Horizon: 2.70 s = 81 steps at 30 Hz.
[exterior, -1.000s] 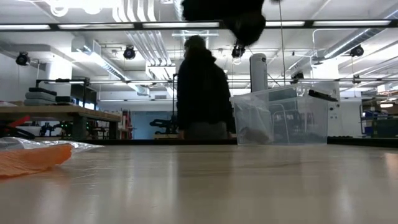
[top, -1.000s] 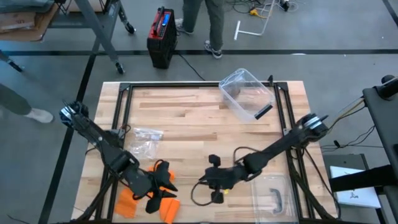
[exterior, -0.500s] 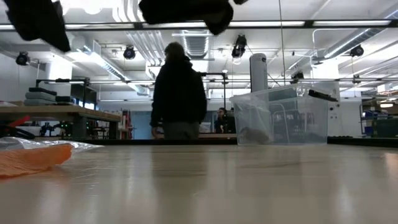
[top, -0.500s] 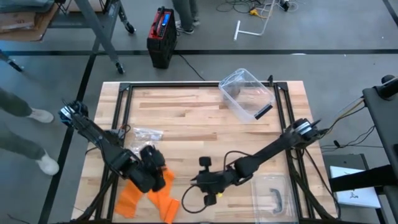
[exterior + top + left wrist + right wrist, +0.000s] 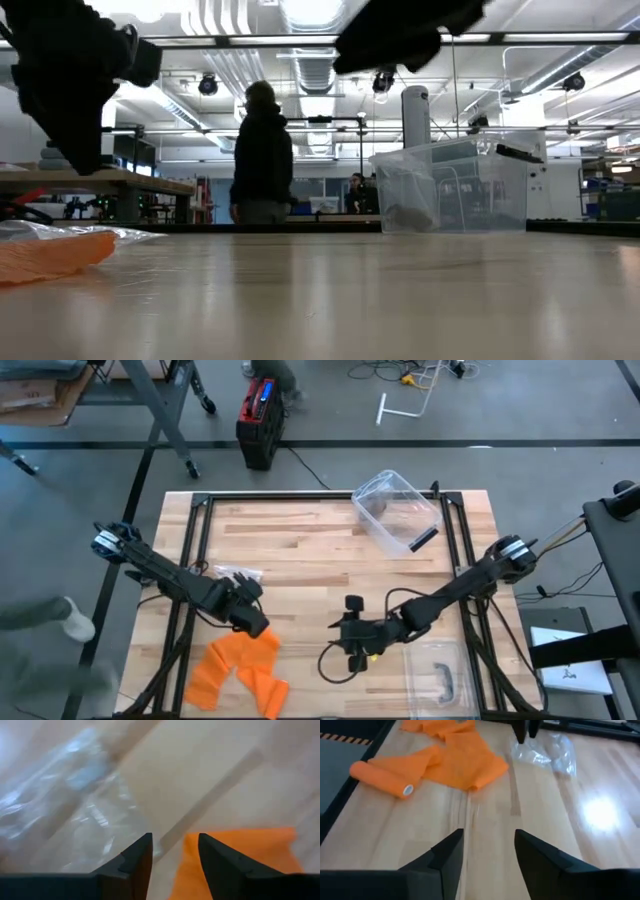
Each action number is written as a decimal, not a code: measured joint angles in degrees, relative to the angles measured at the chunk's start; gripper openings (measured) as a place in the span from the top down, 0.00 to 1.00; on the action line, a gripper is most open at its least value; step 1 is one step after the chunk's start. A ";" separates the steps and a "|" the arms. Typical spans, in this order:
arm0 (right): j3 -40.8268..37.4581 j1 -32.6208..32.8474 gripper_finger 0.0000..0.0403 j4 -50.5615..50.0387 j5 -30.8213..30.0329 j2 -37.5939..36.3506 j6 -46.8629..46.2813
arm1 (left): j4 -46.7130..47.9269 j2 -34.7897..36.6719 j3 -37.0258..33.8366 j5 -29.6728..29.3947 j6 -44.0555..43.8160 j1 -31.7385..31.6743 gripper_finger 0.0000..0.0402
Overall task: Roll bandage
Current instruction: Roll the orange bandage on the table
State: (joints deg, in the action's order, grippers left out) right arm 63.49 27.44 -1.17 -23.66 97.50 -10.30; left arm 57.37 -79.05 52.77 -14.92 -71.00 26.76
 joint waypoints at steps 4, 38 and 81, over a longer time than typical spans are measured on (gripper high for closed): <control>-2.58 0.03 0.54 0.19 0.82 -0.86 -0.63 | -6.36 0.09 -0.35 2.55 5.97 0.44 0.58; 3.64 9.89 0.37 -6.82 1.09 0.89 -2.79 | -31.41 -23.00 16.37 1.23 13.53 24.14 0.54; 5.04 11.29 0.41 -12.21 -18.50 6.62 -26.57 | -17.57 -19.42 27.94 -4.84 42.96 -7.87 0.74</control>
State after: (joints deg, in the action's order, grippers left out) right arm 68.53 38.73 -13.38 -42.16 104.12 -36.87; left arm 39.80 -98.47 80.71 -19.76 -28.05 18.89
